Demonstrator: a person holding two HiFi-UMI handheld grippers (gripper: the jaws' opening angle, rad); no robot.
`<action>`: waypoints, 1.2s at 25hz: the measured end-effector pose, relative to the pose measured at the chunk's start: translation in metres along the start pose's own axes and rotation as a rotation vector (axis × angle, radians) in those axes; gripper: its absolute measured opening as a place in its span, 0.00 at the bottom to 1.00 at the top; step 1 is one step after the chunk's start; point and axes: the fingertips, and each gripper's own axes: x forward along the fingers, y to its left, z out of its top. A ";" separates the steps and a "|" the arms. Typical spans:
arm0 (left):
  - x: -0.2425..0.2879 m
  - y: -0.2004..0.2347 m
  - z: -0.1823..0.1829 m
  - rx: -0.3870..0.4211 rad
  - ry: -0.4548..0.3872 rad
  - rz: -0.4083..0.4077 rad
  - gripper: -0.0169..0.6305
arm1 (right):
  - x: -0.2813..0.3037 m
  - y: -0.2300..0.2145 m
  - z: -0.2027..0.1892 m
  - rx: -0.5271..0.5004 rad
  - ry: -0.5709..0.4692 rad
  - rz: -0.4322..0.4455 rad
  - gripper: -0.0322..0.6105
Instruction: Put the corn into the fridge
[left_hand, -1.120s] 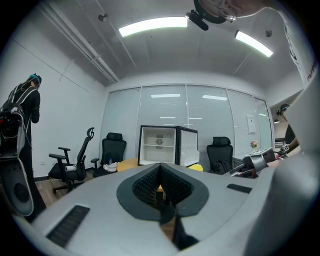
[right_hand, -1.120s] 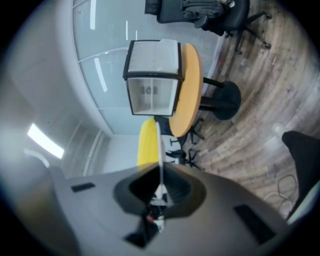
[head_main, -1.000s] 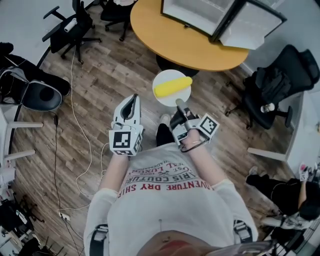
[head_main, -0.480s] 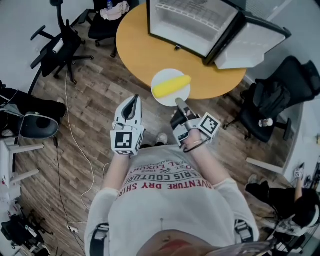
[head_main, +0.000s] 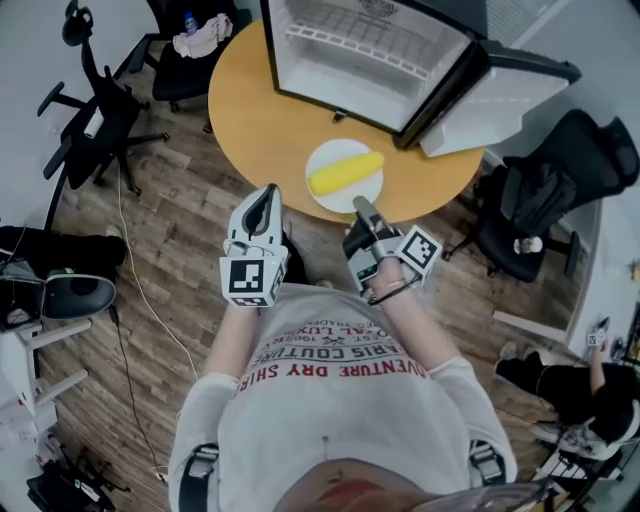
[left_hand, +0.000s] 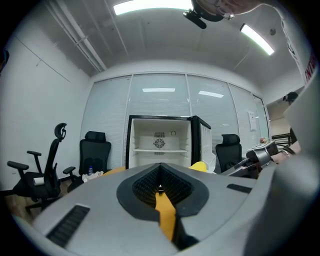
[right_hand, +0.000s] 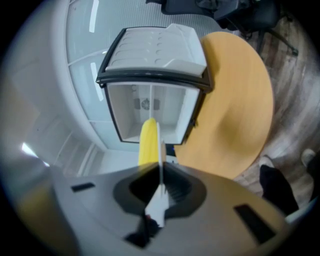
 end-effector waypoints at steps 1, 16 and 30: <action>0.012 0.002 0.001 0.000 -0.003 -0.020 0.07 | 0.006 0.001 0.005 0.001 -0.015 0.000 0.11; 0.189 0.061 0.042 0.019 -0.028 -0.309 0.07 | 0.116 0.055 0.084 0.027 -0.295 0.039 0.11; 0.270 0.086 0.048 0.039 -0.039 -0.487 0.07 | 0.166 0.093 0.132 0.031 -0.489 0.059 0.11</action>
